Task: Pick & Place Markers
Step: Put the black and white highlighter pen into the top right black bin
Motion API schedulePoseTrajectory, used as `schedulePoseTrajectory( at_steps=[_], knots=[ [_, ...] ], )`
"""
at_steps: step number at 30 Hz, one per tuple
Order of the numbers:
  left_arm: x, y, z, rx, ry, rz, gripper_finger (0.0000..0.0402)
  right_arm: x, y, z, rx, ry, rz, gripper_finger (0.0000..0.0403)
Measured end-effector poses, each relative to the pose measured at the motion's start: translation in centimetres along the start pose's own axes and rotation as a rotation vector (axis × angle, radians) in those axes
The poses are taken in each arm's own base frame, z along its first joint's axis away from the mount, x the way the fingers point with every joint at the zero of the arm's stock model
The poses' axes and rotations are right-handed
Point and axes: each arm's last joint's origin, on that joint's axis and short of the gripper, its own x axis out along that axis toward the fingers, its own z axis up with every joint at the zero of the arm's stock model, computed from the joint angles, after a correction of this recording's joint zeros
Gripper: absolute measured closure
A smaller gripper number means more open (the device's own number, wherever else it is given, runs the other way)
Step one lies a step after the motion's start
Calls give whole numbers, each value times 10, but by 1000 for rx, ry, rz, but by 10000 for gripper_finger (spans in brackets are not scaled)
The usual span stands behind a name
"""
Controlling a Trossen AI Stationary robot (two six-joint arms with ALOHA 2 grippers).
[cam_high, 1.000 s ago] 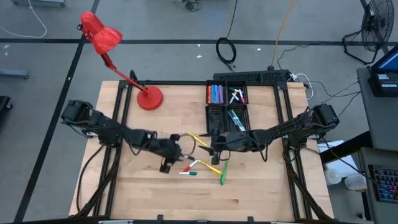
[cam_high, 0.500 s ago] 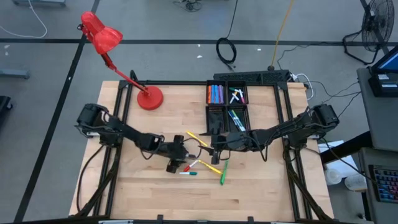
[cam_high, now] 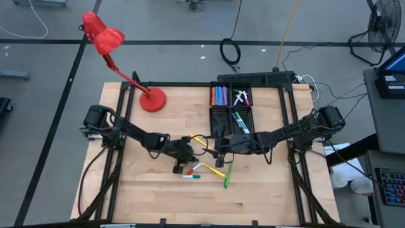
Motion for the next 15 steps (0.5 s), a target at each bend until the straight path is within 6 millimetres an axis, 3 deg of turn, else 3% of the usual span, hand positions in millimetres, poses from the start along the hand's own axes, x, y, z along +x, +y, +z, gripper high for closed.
schedulePoseTrajectory(
  at_steps=[7,13,15],
  knots=[
    [-35,-9,19,122,-116,29,363,-1,-1,-4,-33,42,-15,194],
    [-96,-17,54,221,-408,68,363,-4,-8,-12,-76,155,-269,199],
    [-118,-20,69,268,-585,87,363,-3,-12,-15,-57,174,-287,199]
  ],
)
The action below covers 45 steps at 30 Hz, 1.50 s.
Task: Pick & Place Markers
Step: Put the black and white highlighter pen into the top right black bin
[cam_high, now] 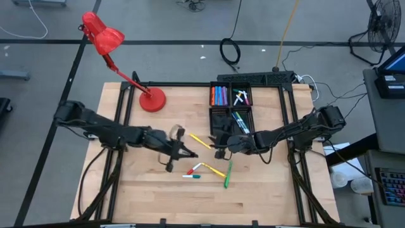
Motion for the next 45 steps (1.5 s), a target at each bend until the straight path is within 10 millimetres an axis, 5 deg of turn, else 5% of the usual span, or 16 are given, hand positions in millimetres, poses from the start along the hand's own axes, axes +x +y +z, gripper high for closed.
schedulePoseTrajectory(
  at_steps=[7,17,29,45],
  knots=[
    [-28,15,44,83,-391,31,363,23,0,12,128,-217,131,196],
    [-31,24,44,71,-399,65,363,36,16,25,163,-694,235,178],
    [-31,25,43,63,-386,62,363,33,22,51,175,-765,344,187],
    [-31,29,41,42,-374,72,363,36,23,61,129,-733,335,195]
  ],
)
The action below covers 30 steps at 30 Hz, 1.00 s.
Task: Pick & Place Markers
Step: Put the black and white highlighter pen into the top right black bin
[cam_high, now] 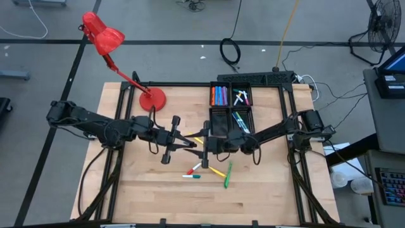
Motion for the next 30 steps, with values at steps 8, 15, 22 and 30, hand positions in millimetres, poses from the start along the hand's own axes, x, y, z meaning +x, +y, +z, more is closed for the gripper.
schedulePoseTrajectory(
  at_steps=[8,15,22,30],
  knots=[
    [0,0,1,-3,-5,-1,363,0,-2,-1,-13,2,-3,282],
    [0,0,1,-12,-7,-1,363,0,-2,-2,-44,9,1,366],
    [0,1,2,-26,-9,1,363,0,-2,-1,-66,4,0,379],
    [0,1,3,-145,-31,10,304,0,-3,-7,-28,64,3,379]
  ],
)
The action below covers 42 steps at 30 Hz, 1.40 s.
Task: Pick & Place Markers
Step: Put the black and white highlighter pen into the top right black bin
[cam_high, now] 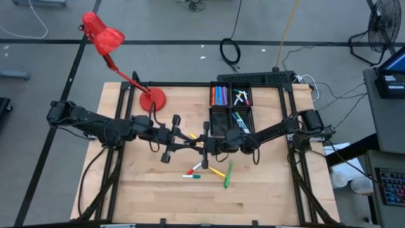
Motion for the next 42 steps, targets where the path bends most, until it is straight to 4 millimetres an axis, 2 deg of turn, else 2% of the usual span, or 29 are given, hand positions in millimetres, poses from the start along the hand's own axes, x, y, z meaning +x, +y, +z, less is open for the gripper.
schedulePoseTrajectory(
  at_steps=[5,9,12,15,18,23,27,30,37,42],
  knots=[
    [-3,0,6,-47,-13,45,263,1,-10,-15,59,122,-29,379],
    [-6,0,9,-8,3,177,237,0,-19,-29,106,246,-41,379],
    [-12,-2,7,43,107,294,225,-5,-32,-40,96,400,-126,379],
    [-22,-1,-5,85,309,419,221,-15,-50,-43,51,558,-263,379],
    [-32,1,-18,57,476,534,221,-31,-69,-47,42,676,-383,379],
    [-39,6,-37,7,643,590,220,-64,-116,-56,135,691,-556,379],
    [-45,12,-52,4,621,622,220,-101,-156,-72,242,725,-690,379],
    [-52,18,-66,0,559,668,220,-126,-177,-80,338,718,-751,379],
    [-70,28,-89,-84,452,743,220,-164,-187,-96,374,779,-834,377],
    [-71,30,-92,-153,427,715,220,-179,-184,-108,377,789,-855,334]
  ],
)
